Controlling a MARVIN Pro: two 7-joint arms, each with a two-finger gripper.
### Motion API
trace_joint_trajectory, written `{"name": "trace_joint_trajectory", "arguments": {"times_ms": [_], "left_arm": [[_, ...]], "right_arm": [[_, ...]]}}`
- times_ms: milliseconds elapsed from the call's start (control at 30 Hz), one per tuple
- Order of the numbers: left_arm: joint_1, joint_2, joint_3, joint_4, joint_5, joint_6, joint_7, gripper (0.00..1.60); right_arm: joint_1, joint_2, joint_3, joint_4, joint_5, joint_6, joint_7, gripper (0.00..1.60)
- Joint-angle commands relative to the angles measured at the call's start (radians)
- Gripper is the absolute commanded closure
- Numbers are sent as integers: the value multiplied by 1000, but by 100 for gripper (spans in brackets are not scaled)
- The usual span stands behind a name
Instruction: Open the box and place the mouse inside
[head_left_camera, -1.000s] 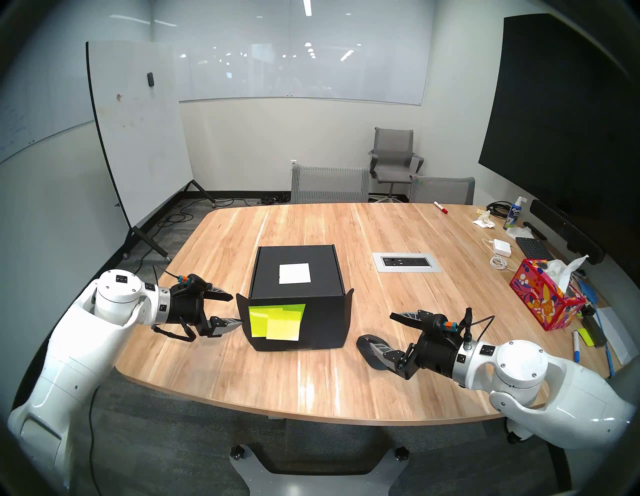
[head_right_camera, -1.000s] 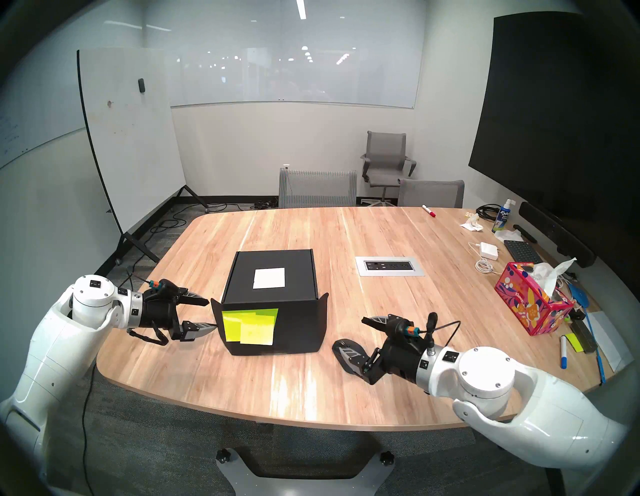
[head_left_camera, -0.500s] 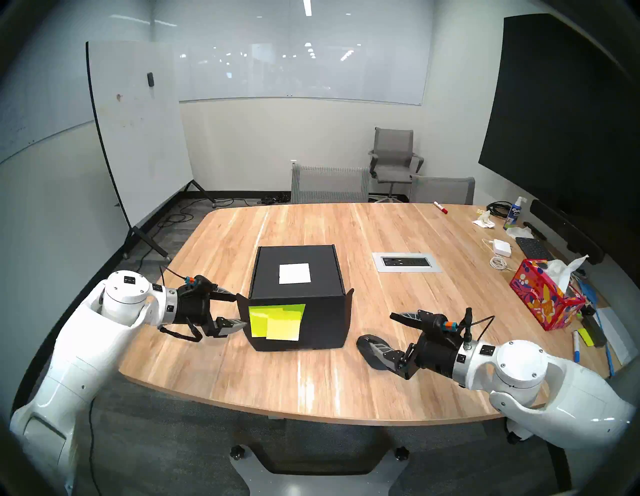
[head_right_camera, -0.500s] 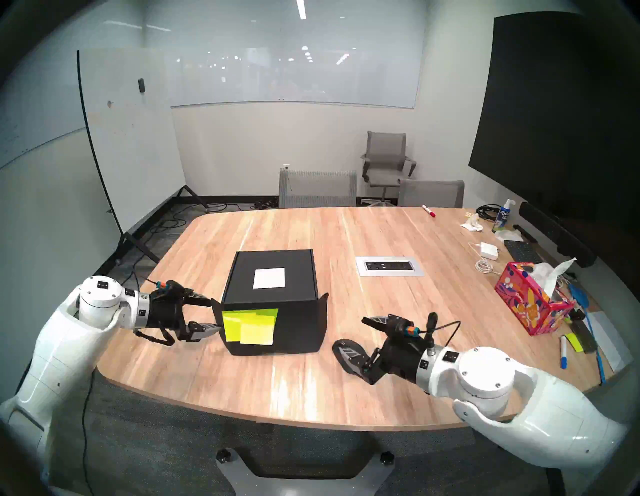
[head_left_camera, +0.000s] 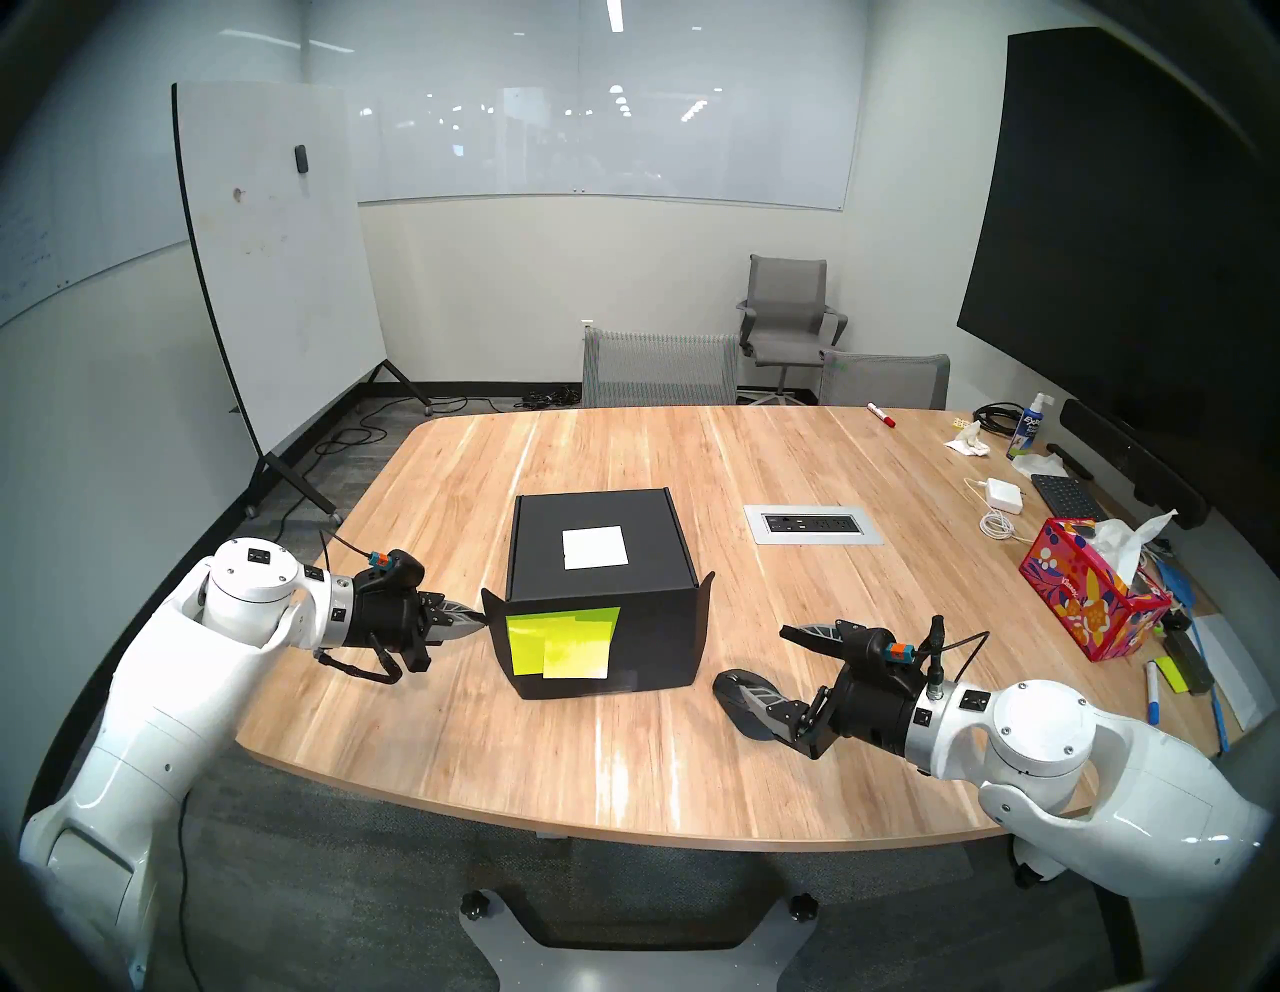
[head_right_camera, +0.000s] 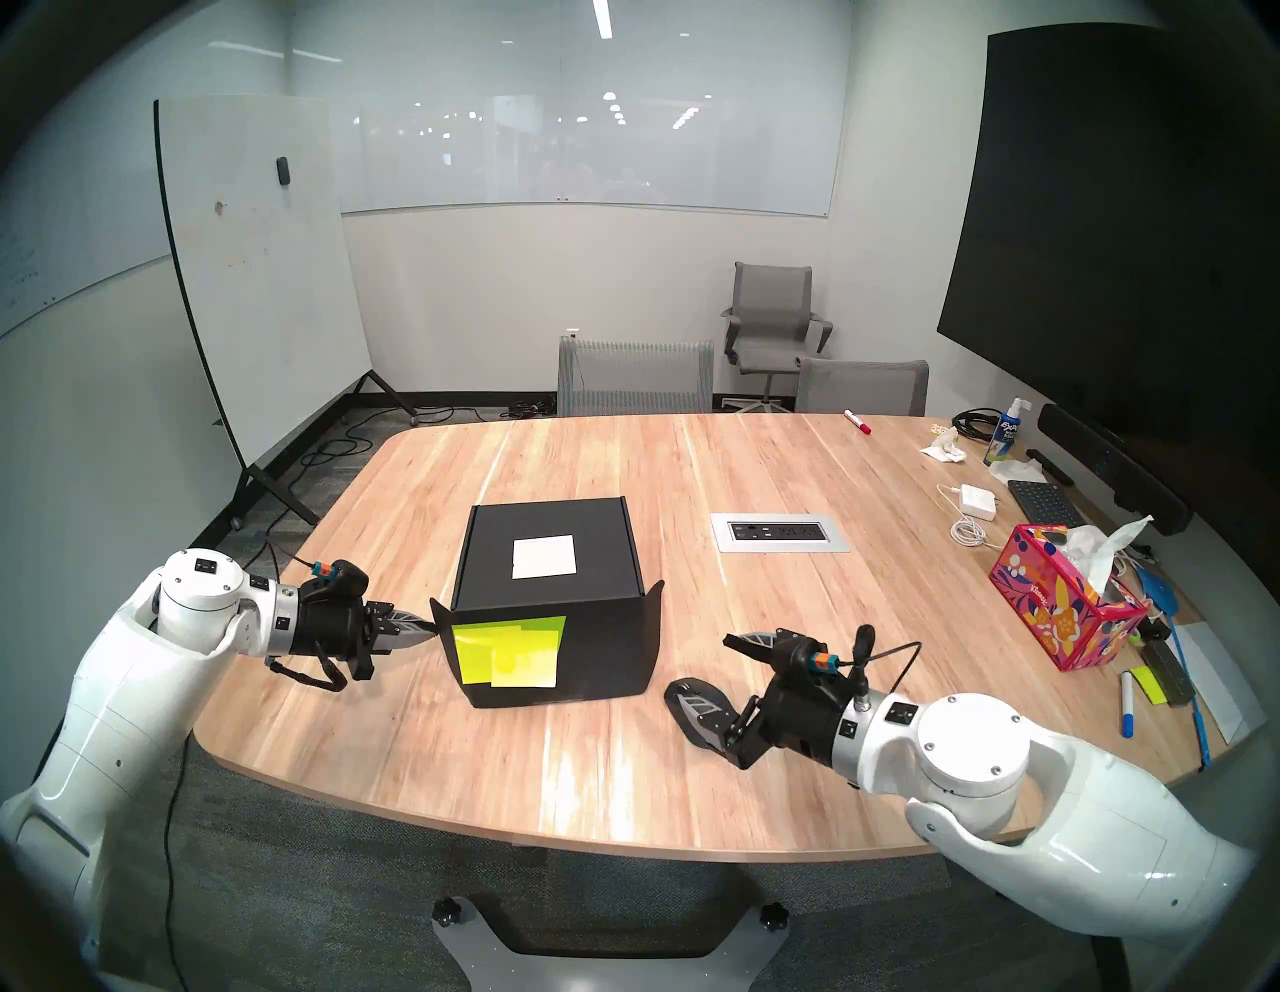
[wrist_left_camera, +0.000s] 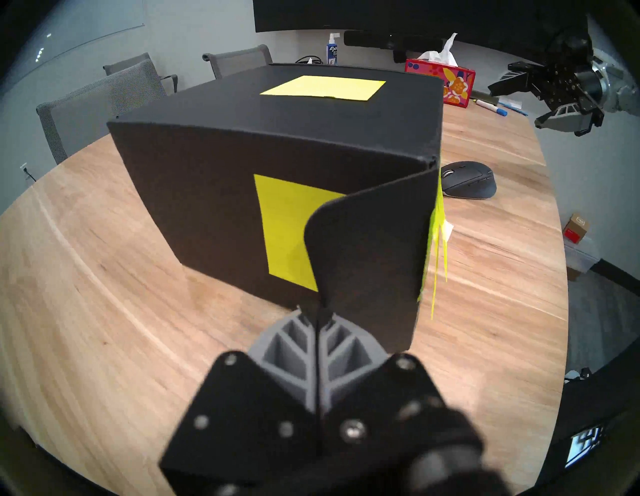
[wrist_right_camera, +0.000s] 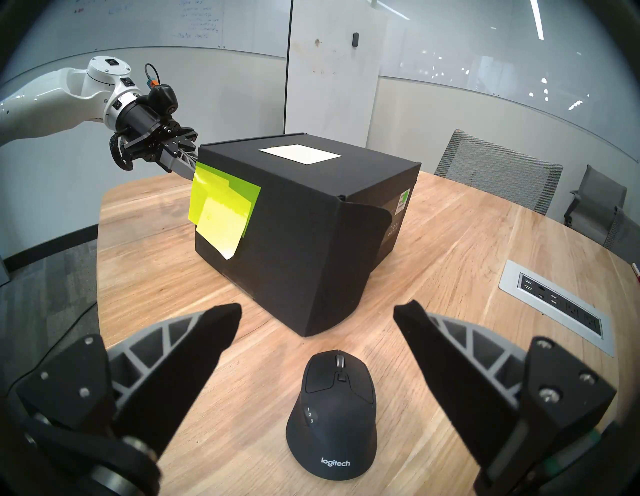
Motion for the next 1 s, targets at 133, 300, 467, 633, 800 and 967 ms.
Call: {"name": "trace_joint_trajectory", "arguments": {"times_ms": [133,300,467,633,800,967], "left_arm": [[-44,9,8,21,0,2,-36,95],[-71,13,24,52,2,7,-64,0],[-95,24,41,80,-1,4,-104,0],[-103,28,51,95,-3,5,-126,0],[-108,25,63,105,-1,9,-135,0],[-110,21,74,111,1,8,-138,0]], "right_arm": [[6,-2,4,-15,-2,-9,2,0],[6,-2,4,-15,-2,-9,2,0],[7,-2,4,-15,-2,-9,2,0],[7,-2,4,-15,-2,-9,2,0],[6,-2,4,-15,-2,-9,2,0],[6,-2,4,-15,-2,-9,2,0]]}}
